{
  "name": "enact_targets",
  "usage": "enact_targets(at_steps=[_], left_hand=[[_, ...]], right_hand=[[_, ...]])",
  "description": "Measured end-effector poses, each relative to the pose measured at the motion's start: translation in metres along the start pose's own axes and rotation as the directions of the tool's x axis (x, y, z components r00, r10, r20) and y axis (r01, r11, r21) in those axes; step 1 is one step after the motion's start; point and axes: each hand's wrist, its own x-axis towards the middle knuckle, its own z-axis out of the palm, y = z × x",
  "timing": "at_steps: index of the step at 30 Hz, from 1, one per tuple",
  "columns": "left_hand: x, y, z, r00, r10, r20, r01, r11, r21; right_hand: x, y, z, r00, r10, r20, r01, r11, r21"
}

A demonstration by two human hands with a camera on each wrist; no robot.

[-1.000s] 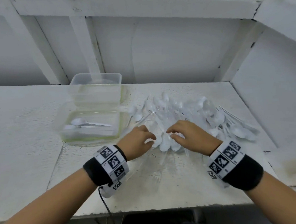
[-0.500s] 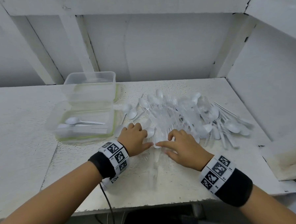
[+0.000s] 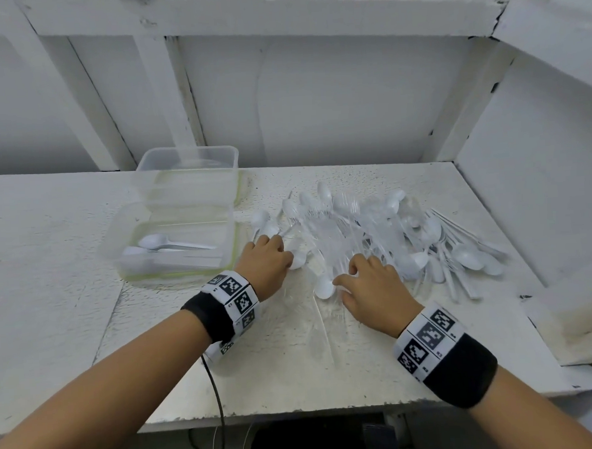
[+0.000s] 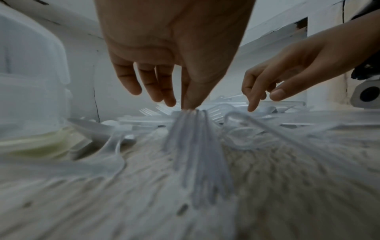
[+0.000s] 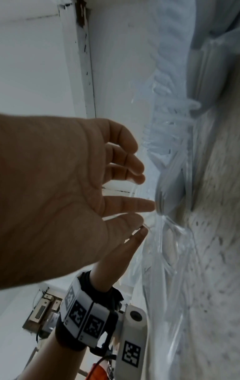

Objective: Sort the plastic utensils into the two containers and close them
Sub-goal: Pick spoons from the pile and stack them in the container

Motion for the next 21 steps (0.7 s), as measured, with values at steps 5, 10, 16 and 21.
enact_targets(at_steps=[5,10,16,21], left_hand=[[0.005,-0.01,-0.004,0.982,0.046,-0.185,-0.044,0.999,0.015],[0.004,-0.005,-0.012,0.992,0.07,-0.108,-0.077,0.995,-0.058],[0.019,0.005,-0.007,0.986,-0.037,0.16,0.02,0.994,0.104],[0.016,-0.007,-0.019,0.995,-0.06,0.074,0.07,0.987,-0.142]], right_hand=[[0.001,-0.004,-0.003,0.999,0.04,-0.009,-0.038,0.991,0.128],[0.008,-0.014,-0.003,0.996,-0.016,0.085,0.012,0.999,0.048],[0.009,-0.018,0.0,0.987,0.018,0.161,-0.02,1.0,0.013],[0.008,-0.015,0.0,0.993,0.022,0.117,-0.029,0.998,0.053]])
